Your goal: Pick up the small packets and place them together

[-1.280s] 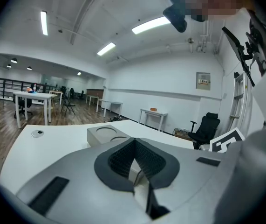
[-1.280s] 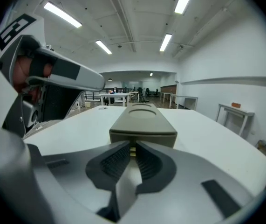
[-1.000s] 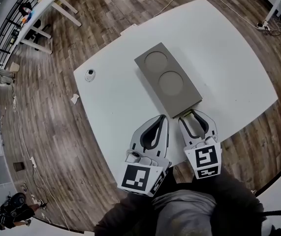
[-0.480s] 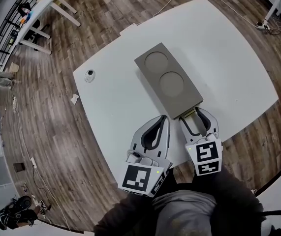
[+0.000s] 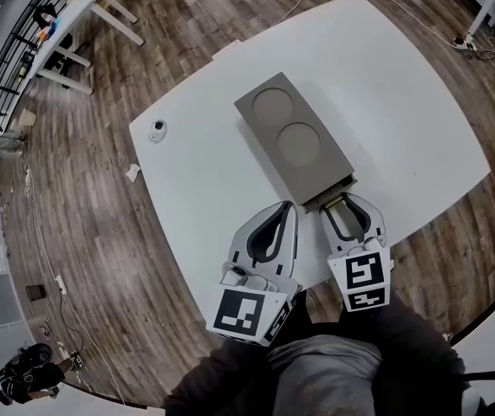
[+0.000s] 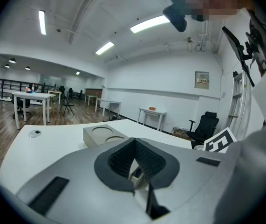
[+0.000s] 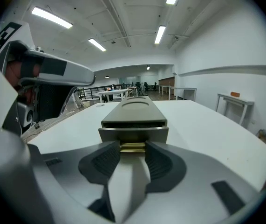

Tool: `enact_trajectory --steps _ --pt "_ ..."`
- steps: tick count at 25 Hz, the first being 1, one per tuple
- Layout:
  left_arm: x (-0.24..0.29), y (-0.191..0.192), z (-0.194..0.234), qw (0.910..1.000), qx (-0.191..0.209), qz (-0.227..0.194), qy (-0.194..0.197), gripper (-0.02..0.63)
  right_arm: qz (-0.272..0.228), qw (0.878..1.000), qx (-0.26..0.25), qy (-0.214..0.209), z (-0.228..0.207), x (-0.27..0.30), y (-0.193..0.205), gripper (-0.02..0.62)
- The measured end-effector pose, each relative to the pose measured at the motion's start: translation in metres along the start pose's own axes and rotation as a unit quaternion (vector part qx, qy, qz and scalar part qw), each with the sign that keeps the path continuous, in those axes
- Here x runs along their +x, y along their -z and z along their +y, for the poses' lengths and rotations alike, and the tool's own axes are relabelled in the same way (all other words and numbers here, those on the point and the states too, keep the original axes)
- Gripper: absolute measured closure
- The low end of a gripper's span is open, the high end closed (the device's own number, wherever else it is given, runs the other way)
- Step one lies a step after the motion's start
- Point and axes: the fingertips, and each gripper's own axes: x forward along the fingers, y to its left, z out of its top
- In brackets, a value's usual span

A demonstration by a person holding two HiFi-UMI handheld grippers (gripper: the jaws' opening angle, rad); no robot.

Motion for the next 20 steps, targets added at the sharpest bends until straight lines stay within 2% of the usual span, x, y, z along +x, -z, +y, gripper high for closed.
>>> enact_trajectory --steps 20 --pt "0.001 0.019 -0.092 0.9993 0.031 0.020 0.009 0.603 -0.031 0.999 -0.002 -0.017 0.003 -0.085 0.054 0.420"
